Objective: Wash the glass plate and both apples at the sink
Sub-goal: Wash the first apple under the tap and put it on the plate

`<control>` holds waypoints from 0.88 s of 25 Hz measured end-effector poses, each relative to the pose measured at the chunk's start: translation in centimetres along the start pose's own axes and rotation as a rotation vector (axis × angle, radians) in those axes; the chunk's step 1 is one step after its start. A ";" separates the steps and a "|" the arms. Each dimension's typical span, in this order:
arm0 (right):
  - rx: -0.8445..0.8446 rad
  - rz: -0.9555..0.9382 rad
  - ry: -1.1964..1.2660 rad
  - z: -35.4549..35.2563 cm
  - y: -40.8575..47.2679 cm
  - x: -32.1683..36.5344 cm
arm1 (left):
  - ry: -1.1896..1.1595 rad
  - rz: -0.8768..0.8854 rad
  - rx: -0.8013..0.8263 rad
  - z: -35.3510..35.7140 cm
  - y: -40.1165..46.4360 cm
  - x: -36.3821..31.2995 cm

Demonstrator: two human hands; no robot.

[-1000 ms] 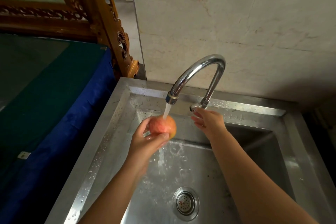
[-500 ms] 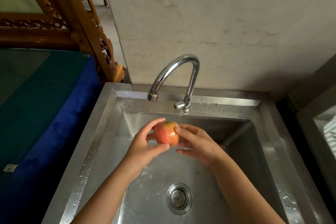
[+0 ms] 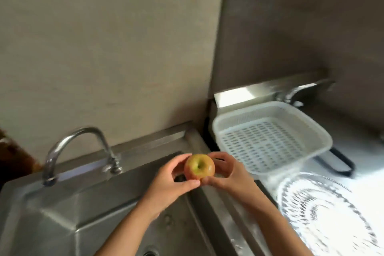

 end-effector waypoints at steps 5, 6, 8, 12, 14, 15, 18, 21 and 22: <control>-0.269 0.048 -0.028 -11.8 -6.7 -0.9 | 0.064 0.030 0.260 12.8 3.2 -2.1; -0.319 0.060 -0.040 -13.7 -7.9 -1.5 | 0.084 0.022 0.299 15.1 3.6 -2.2; -0.415 0.081 -0.046 -17.0 -10.1 -3.0 | 0.122 0.021 0.370 19.4 4.5 -1.8; -0.565 0.159 -0.023 -20.9 -13.4 -7.5 | 0.192 -0.025 0.509 26.2 5.8 0.7; -0.612 0.210 -0.023 -21.8 -14.4 -10.0 | 0.197 -0.056 0.545 28.6 6.1 2.7; -0.628 0.240 -0.020 -22.2 -14.9 -11.2 | 0.205 -0.072 0.556 29.6 6.1 3.7; -0.642 0.307 -0.021 -22.8 -15.6 -14.0 | 0.239 -0.128 0.579 31.4 6.4 6.0; -0.641 0.334 -0.010 -22.9 -16.0 -15.9 | 0.277 -0.160 0.598 32.4 6.7 7.6; -0.640 0.343 -0.008 -22.9 -16.0 -16.5 | 0.282 -0.172 0.602 32.6 6.6 8.0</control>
Point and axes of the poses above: each hand's wrist, its own y-axis towards the middle knuckle, its own z-axis out of the palm, x = y × z, the point moved 4 cm from there along y, towards the middle knuckle, and after that the axes turned 11 degrees about -y, right-handed, at the moved point
